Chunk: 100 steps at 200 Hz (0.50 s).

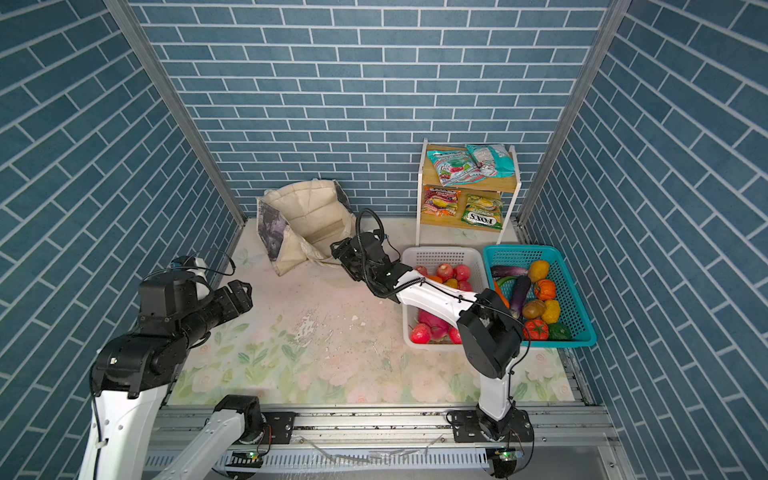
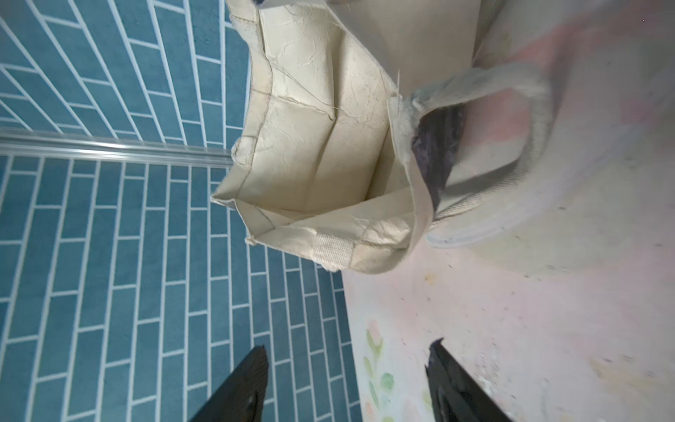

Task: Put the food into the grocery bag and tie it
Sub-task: 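Reach the right gripper across to the cream tote bag while the left arm rises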

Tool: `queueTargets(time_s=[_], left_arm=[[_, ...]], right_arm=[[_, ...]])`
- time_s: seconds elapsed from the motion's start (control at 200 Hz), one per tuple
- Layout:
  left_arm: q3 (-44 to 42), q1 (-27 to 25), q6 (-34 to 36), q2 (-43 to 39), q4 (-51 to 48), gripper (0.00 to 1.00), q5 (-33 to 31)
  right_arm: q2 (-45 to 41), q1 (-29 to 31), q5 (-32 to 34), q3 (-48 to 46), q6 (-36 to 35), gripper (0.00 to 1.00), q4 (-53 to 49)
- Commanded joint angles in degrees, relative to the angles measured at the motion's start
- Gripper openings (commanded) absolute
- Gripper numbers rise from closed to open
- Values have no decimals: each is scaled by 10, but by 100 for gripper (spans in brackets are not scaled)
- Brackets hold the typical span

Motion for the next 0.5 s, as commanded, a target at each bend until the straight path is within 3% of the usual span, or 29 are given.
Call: queueTargets(time_s=[0.0,0.495], left_arm=[[15,-2,-2,-20,-9,89,-37],[5,-1,9,-122,18,98,-155]], right_arm=[[46,6,3,53,85,70,87],[256,44,76,276,189,77,111]])
